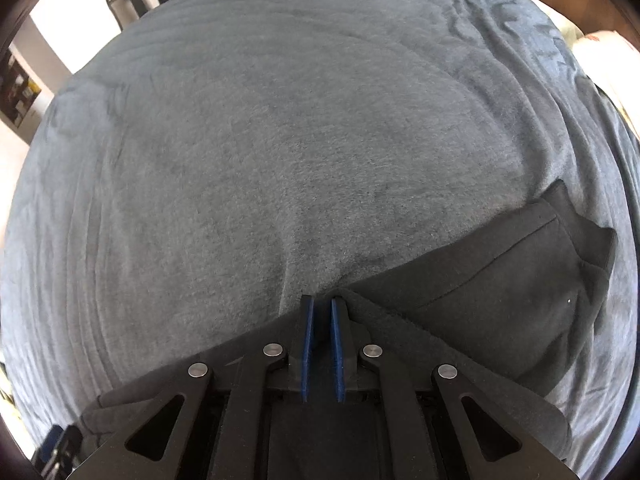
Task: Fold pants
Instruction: 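Lift the waistband with both grippers and fold it over toward the cuffs, then open both grippers to release the folded waistband onto the legs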
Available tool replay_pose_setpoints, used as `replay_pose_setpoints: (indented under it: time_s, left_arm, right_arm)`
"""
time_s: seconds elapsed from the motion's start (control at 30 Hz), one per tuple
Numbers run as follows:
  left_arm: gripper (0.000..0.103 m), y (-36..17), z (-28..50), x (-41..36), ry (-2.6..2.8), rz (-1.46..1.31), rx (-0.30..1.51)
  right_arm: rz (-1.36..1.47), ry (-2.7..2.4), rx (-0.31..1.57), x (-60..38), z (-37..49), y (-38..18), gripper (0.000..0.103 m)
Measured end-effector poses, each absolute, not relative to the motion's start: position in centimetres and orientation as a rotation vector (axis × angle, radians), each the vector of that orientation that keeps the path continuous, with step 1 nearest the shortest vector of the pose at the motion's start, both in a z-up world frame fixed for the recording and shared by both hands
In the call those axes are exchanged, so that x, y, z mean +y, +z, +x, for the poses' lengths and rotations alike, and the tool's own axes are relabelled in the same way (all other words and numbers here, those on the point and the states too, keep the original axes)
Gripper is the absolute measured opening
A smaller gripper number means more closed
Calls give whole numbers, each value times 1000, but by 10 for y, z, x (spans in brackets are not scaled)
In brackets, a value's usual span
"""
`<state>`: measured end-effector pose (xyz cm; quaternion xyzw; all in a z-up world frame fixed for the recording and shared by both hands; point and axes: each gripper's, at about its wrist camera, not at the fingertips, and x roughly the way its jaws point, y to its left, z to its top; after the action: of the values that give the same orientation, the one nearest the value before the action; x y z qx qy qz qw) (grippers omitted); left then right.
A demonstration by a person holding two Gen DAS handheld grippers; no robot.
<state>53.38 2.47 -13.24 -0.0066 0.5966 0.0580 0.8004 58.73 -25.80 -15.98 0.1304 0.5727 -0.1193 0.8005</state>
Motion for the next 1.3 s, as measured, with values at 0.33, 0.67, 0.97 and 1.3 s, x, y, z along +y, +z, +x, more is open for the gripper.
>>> replay_pose_setpoints:
  time_s: [0.33,0.67,0.97,1.3]
  left_arm:
    - [57,-79,508,14,-2,33,1151]
    - [58,-16,458,-5,-190,102,1015]
    - [58,14,423,-24,-367,164,935]
    - [57,7,387,-91,-535,235,896]
  right_arm:
    - [207,-146,1155,-241,557,-112,45]
    - [195,-104,988,-226,469,-33,46]
    - [253,-161,926,-238,404,-2,46]
    - [274,-277,929,-281,348,-7,46]
